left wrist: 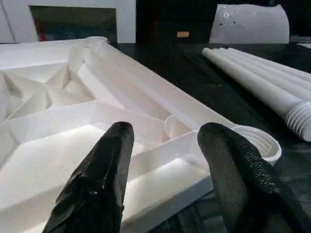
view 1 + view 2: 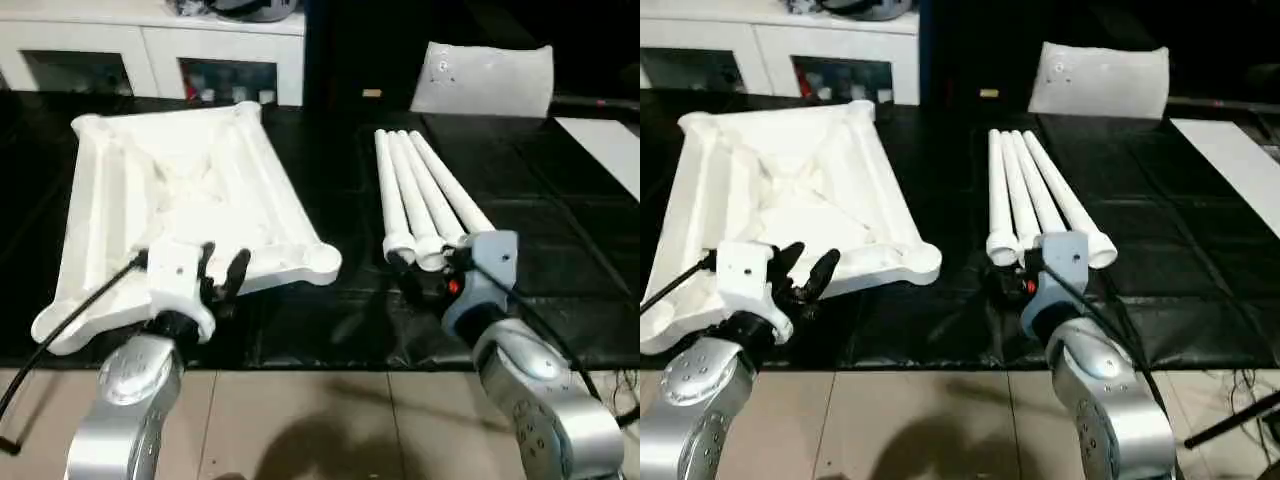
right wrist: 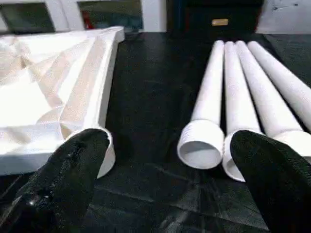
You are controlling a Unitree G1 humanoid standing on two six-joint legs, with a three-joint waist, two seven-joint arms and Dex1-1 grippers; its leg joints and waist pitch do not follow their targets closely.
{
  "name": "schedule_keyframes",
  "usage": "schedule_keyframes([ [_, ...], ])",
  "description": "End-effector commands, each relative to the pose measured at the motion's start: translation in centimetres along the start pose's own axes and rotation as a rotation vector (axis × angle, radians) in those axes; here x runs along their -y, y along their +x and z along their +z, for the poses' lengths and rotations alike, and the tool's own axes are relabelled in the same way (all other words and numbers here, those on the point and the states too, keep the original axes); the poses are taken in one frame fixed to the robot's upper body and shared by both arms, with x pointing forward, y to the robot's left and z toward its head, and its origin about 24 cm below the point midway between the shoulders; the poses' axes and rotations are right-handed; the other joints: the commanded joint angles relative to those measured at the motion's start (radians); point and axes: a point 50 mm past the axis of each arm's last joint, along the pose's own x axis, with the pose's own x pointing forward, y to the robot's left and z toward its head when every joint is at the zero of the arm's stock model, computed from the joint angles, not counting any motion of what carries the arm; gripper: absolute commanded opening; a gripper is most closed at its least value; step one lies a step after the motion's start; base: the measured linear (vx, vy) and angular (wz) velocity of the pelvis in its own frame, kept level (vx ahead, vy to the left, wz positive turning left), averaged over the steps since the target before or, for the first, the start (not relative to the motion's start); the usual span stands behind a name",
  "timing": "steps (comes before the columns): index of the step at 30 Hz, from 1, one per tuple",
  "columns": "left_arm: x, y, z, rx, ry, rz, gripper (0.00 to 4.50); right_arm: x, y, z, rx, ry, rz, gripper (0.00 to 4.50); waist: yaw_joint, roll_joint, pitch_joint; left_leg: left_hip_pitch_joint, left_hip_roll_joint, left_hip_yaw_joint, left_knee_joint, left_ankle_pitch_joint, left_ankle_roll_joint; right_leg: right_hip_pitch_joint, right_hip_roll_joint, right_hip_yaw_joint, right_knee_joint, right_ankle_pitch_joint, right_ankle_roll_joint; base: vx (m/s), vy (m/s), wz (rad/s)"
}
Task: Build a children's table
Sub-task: Pick table leg
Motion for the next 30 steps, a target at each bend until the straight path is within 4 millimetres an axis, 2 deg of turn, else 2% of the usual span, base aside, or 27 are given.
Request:
schedule_keyframes([
  [1, 0.3, 0.1, 0.7, 0.030, 0.010, -0.006, 2.57, 0.0, -0.1, 0.0, 0.009, -0.013, 0.009, 4.50, -0.005, 0.015, -0.022, 0.057, 0.048, -0.026, -0.079, -0.567, -0.040, -0.010, -0.074, 0.032, -0.144, -0.716, -0.021, 0.000, 0.000, 0.00],
  [3, 0.3, 0.1, 0.8, 0.033, 0.012, -0.005, 2.57, -0.1, 0.0, -0.2, 0.002, -0.015, 0.016, 4.50, -0.018, 0.018, -0.012, 0.087, 0.048, -0.033, -0.088, -0.679, -0.029, 0.009, -0.060, -0.004, -0.158, -0.713, -0.030, 0.026, 0.019, -0.04],
  [4, 0.3, 0.1, 0.9, 0.034, 0.014, -0.004, 2.57, -0.1, 0.0, -0.3, 0.000, -0.017, 0.020, 4.50, -0.023, 0.016, -0.015, 0.080, 0.056, -0.041, -0.101, -0.679, -0.023, 0.034, -0.066, -0.008, -0.149, -0.641, -0.048, 0.052, 0.039, -0.08],
  [7, 0.2, 0.1, 0.9, 0.037, 0.025, -0.010, 2.57, -0.3, 0.0, -0.5, -0.006, -0.022, 0.036, 4.50, -0.029, 0.016, -0.024, 0.078, 0.055, -0.033, -0.109, -0.636, -0.016, 0.054, -0.077, 0.000, -0.147, -0.569, -0.082, 0.066, 0.034, -0.09],
  [8, 0.2, 0.0, 1.0, 0.036, 0.029, -0.014, 2.57, -0.4, 0.0, -0.6, -0.009, -0.032, 0.046, 4.50, 0.001, -0.002, -0.032, -0.045, 0.016, -0.037, -0.102, -0.437, 0.074, 0.151, -0.119, -0.004, -0.159, -0.540, -0.090, 0.090, 0.013, -0.01],
  [9, 0.3, 0.0, 1.0, 0.034, 0.032, -0.018, 2.57, -0.5, 0.0, -0.6, -0.008, -0.033, 0.047, 4.50, 0.007, 0.022, -0.036, -0.050, 0.014, -0.032, -0.091, -0.351, 0.101, 0.168, -0.147, -0.003, -0.175, -0.587, -0.073, 0.102, 0.019, 0.22],
  [10, 0.3, -0.1, 1.0, 0.034, 0.035, -0.023, 2.57, -0.4, 0.0, -0.6, -0.002, -0.024, 0.040, 4.50, 0.004, 0.007, -0.047, -0.071, 0.009, -0.039, -0.052, -0.207, 0.173, 0.188, -0.174, -0.019, -0.189, -0.603, -0.055, 0.102, 0.019, 0.22],
  [11, 0.3, -0.1, 1.0, 0.033, 0.036, -0.026, 2.57, -0.4, 0.0, -0.6, 0.001, -0.018, 0.036, 4.50, 0.011, 0.018, -0.047, -0.053, 0.012, -0.039, -0.049, -0.173, 0.187, 0.183, -0.176, -0.034, -0.198, -0.589, -0.069, 0.119, 0.040, 0.56],
  [12, 0.3, -0.2, 1.0, 0.031, 0.036, -0.031, 2.57, -0.4, -0.1, -0.6, 0.004, -0.009, 0.033, 4.50, -0.016, 0.041, -0.057, 0.089, 0.064, -0.045, -0.091, -0.196, 0.135, 0.089, -0.076, -0.041, -0.140, -0.396, -0.142, 0.185, 0.016, 0.38],
  [13, 0.4, -0.2, 0.9, 0.031, 0.037, -0.041, 2.57, -0.5, -0.1, -0.5, 0.005, -0.012, 0.038, 4.50, -0.046, 0.053, -0.056, 0.156, 0.115, -0.113, -0.120, -0.204, 0.188, 0.030, -0.026, -0.057, -0.047, -0.215, -0.141, 0.185, 0.016, 0.38],
  [14, 0.5, -0.2, 0.9, 0.031, 0.037, -0.049, 2.57, -0.5, -0.2, -0.5, 0.007, -0.017, 0.042, 4.50, -0.051, 0.039, -0.054, 0.199, 0.153, -0.155, -0.117, -0.160, 0.299, -0.024, -0.047, -0.037, 0.016, -0.143, -0.088, 0.231, -0.019, 0.11],
  [15, 0.6, -0.2, 0.9, 0.031, 0.038, -0.055, 2.57, -0.6, -0.2, -0.5, 0.005, -0.021, 0.045, 4.50, -0.052, 0.033, -0.053, 0.201, 0.160, -0.160, -0.112, -0.111, 0.365, -0.040, -0.059, -0.022, 0.034, -0.117, -0.057, 0.200, -0.038, 0.12],
  [16, 0.7, -0.2, 0.9, 0.032, 0.039, -0.065, 2.57, -0.6, -0.2, -0.6, 0.003, -0.026, 0.048, 4.50, -0.041, 0.026, -0.041, 0.176, 0.119, -0.120, -0.098, -0.071, 0.414, -0.043, -0.083, 0.000, 0.012, -0.074, -0.055, 0.200, -0.038, 0.12],
  [17, 0.9, -0.2, 1.0, 0.035, 0.039, -0.083, 2.57, -0.6, -0.3, -0.7, -0.002, -0.035, 0.043, 4.50, -0.019, -0.017, -0.049, 0.082, -0.004, -0.024, -0.051, -0.114, 0.345, 0.066, -0.101, 0.058, -0.070, -0.028, -0.084, 0.168, -0.057, 0.12],
  [18, 1.0, -0.2, 1.0, 0.036, 0.039, -0.090, 2.57, -0.6, -0.3, -0.8, -0.004, -0.038, 0.039, 4.50, 0.009, -0.030, -0.050, 0.027, -0.059, 0.000, 0.008, -0.120, 0.311, 0.132, -0.123, 0.123, -0.106, -0.045, -0.150, 0.140, -0.038, 0.10],
  [19, 1.1, -0.2, 1.0, 0.040, 0.036, -0.103, 2.57, -0.5, -0.4, -0.8, -0.006, -0.036, 0.032, 4.50, 0.034, -0.028, -0.052, -0.065, -0.019, -0.044, 0.116, -0.098, 0.215, 0.219, -0.243, 0.196, -0.144, -0.175, -0.280, 0.140, -0.038, 0.10],
  [20, 1.2, -0.1, 1.1, 0.044, 0.030, -0.111, 2.57, -0.5, -0.4, -0.8, -0.008, -0.034, 0.026, 4.50, 0.042, -0.026, -0.059, -0.099, -0.016, -0.054, 0.131, -0.031, 0.130, 0.224, -0.204, 0.166, -0.120, -0.072, -0.333, 0.146, -0.018, -0.06],
  [21, 1.4, -0.1, 1.1, 0.051, 0.016, -0.128, 2.57, -0.4, -0.4, -0.9, -0.016, -0.030, 0.011, 4.50, 0.050, -0.014, -0.062, -0.111, -0.009, -0.060, 0.112, 0.022, 0.105, 0.223, -0.185, 0.144, -0.101, 0.050, -0.345, 0.158, 0.002, -0.13],
  [22, 1.5, -0.1, 1.2, 0.048, 0.008, -0.146, 2.57, -0.2, -0.4, -0.9, -0.031, -0.035, -0.009, 4.50, 0.045, 0.006, -0.061, -0.094, 0.003, -0.058, 0.022, 0.179, 0.108, 0.184, -0.113, 0.063, -0.068, 0.229, -0.323, 0.158, 0.002, -0.13],
  [23, 1.6, -0.1, 1.2, 0.046, 0.006, -0.155, 2.57, -0.1, -0.4, -0.9, -0.036, -0.044, -0.019, 4.50, 0.040, 0.024, -0.066, -0.072, 0.003, -0.050, -0.025, 0.275, 0.122, 0.167, -0.070, 0.019, -0.049, 0.275, -0.286, 0.000, 0.000, 0.00],
  [24, 1.6, -0.1, 1.2, 0.043, 0.007, -0.161, 2.57, -0.1, -0.3, -0.8, -0.038, -0.054, -0.026, 4.50, 0.018, 0.068, -0.080, -0.004, 0.055, -0.102, -0.039, 0.458, 0.239, 0.114, -0.010, -0.026, 0.015, 0.292, -0.162, 0.057, 0.004, -0.03],
  [25, 1.6, -0.1, 1.2, 0.043, 0.007, -0.162, 2.57, -0.1, -0.3, -0.8, -0.038, -0.054, -0.026, 4.50, -0.002, 0.077, -0.086, 0.094, 0.151, -0.189, -0.006, 0.789, 0.357, -0.009, -0.049, 0.019, 0.055, 0.131, -0.055, 0.057, 0.004, -0.03],
  [26, 1.7, -0.1, 1.2, 0.044, 0.003, -0.170, 2.57, 0.1, -0.3, -0.7, -0.039, -0.049, -0.036, 4.50, 0.006, 0.070, -0.091, 0.100, 0.152, -0.197, 0.013, 1.060, 0.347, -0.025, -0.092, 0.055, 0.039, 0.153, 0.018, 0.130, 0.017, 0.00],
  [27, 1.8, -0.1, 1.3, 0.053, -0.015, -0.189, 2.73, 0.3, -0.1, -0.6, -0.043, -0.045, -0.053, 4.50, 0.005, 0.069, -0.092, 0.096, 0.130, -0.188, 0.017, 1.119, 0.315, -0.027, -0.092, 0.063, 0.026, 0.187, 0.045, 0.050, 0.031, 0.00],
  [28, 1.9, -0.1, 1.4, 0.053, -0.034, -0.202, 2.73, 0.5, 0.0, -0.4, -0.050, -0.042, -0.067, 4.50, 0.006, 0.051, -0.087, 0.066, 0.082, -0.163, 0.010, 1.013, 0.258, -0.009, -0.095, 0.073, -0.002, 0.227, 0.062, 0.050, 0.031, 0.00],
  [29, 1.9, -0.1, 1.4, 0.053, -0.046, -0.211, 2.91, 0.6, 0.1, -0.4, -0.054, -0.040, -0.076, 4.50, 0.014, 0.017, -0.084, 0.004, 0.018, -0.100, -0.001, 0.726, 0.187, 0.050, -0.088, 0.072, -0.019, 0.347, 0.063, 0.000, 0.000, 0.00],
  [30, 1.9, -0.1, 1.5, 0.046, -0.040, -0.220, 2.94, 0.8, 0.3, -0.3, -0.066, -0.038, -0.094, 4.50, 0.025, 0.017, -0.086, -0.025, 0.003, -0.075, -0.012, 0.583, 0.157, 0.077, -0.094, 0.066, -0.015, 0.424, 0.060, -0.050, -0.010, -0.05],
])
